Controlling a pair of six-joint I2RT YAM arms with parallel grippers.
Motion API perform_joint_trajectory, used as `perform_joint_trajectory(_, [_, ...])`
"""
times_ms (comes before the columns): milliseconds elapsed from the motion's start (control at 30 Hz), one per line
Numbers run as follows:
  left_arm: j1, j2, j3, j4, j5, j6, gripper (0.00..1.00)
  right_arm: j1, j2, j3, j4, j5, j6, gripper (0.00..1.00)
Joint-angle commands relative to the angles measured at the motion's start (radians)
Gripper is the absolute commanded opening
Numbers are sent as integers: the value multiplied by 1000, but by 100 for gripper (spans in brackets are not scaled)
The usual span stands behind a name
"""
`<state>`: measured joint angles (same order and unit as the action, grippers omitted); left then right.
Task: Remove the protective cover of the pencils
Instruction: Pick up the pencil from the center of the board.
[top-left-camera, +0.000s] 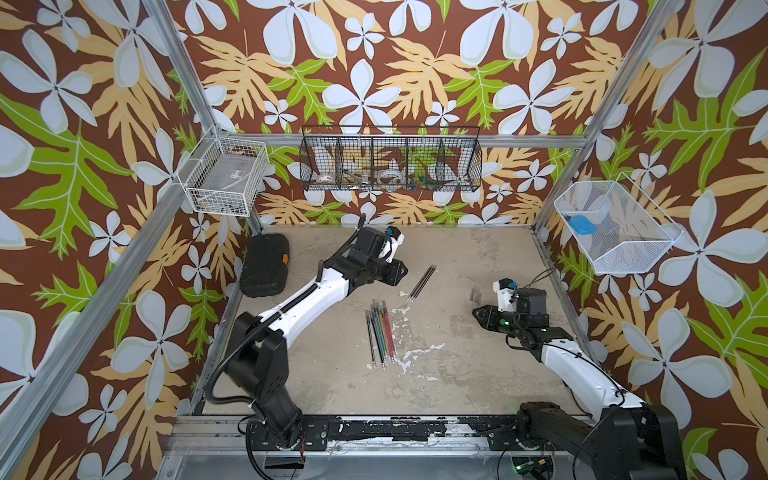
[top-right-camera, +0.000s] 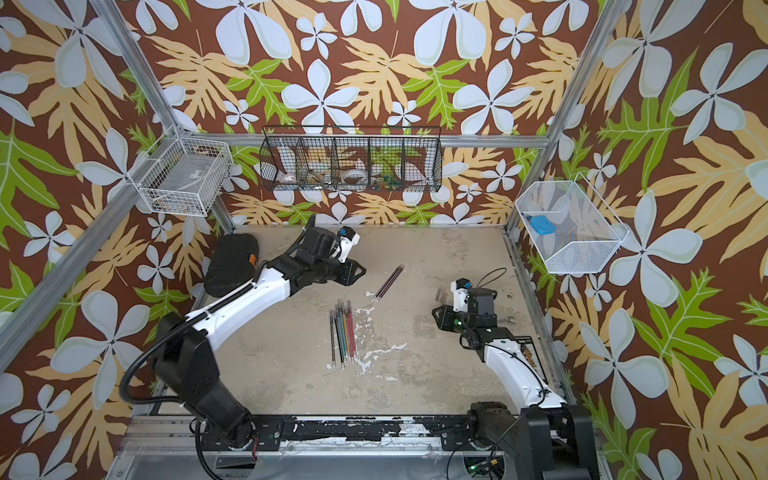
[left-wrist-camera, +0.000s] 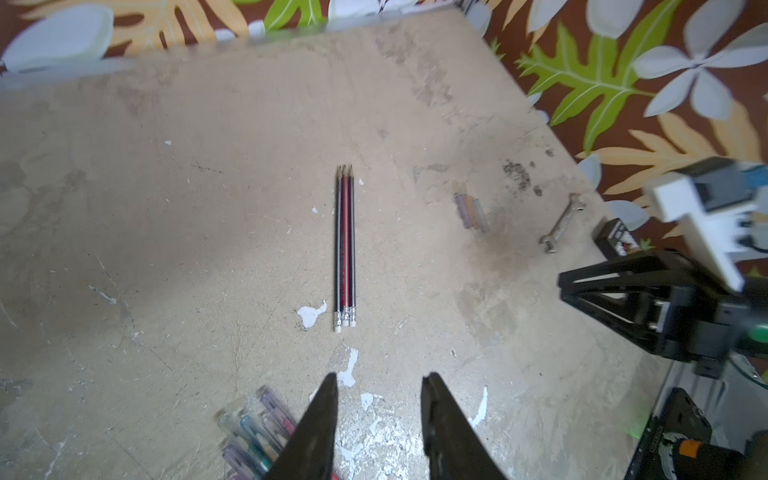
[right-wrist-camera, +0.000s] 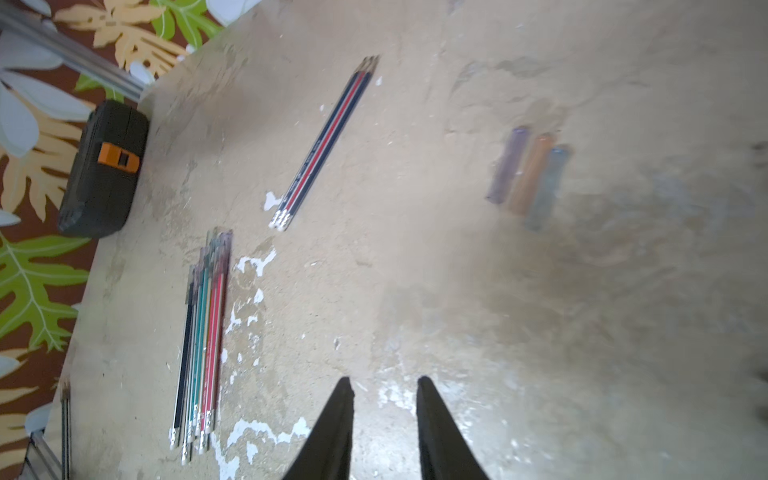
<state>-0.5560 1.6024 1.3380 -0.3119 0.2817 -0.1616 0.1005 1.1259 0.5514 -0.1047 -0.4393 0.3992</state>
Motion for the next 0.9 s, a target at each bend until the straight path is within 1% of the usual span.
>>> perform_joint_trajectory(0, [9, -130, -118, 193, 35, -22, 37, 138, 43, 36, 5, 123, 60, 29])
perform_joint_trajectory(100, [10, -243, -186, 273, -41, -31, 41, 316, 123, 107, 12, 223, 103, 29])
perform_joint_trajectory(167, [22, -300, -214, 314, -50, -50, 44, 408, 197, 170, 14, 257, 124, 29])
perform_joint_trajectory(200, [33, -327, -229, 338, -39, -63, 48, 447, 243, 210, 9, 268, 128, 29])
perform_joint_trajectory(267, [51, -372, -258, 371, -26, -92, 63, 513, 330, 299, -19, 292, 127, 29])
perform_joint_trajectory(300, [55, -391, -268, 383, -27, -102, 73, 541, 379, 356, -34, 303, 121, 29])
perform_joint_trajectory(333, [56, -408, -275, 389, -31, -106, 98, 564, 433, 402, -48, 311, 116, 29])
perform_joint_trajectory(367, [56, -419, -274, 389, -36, -108, 100, 578, 475, 447, -58, 313, 114, 29])
perform_joint_trajectory(533, [57, -453, -282, 395, -66, -120, 100, 612, 683, 660, -120, 311, 130, 28])
perform_joint_trajectory(633, [57, -463, -284, 392, -89, -127, 100, 628, 787, 775, -178, 330, 137, 27])
perform_joint_trajectory(867, [57, -486, -274, 363, -166, -137, 100, 662, 941, 943, -286, 405, 137, 29])
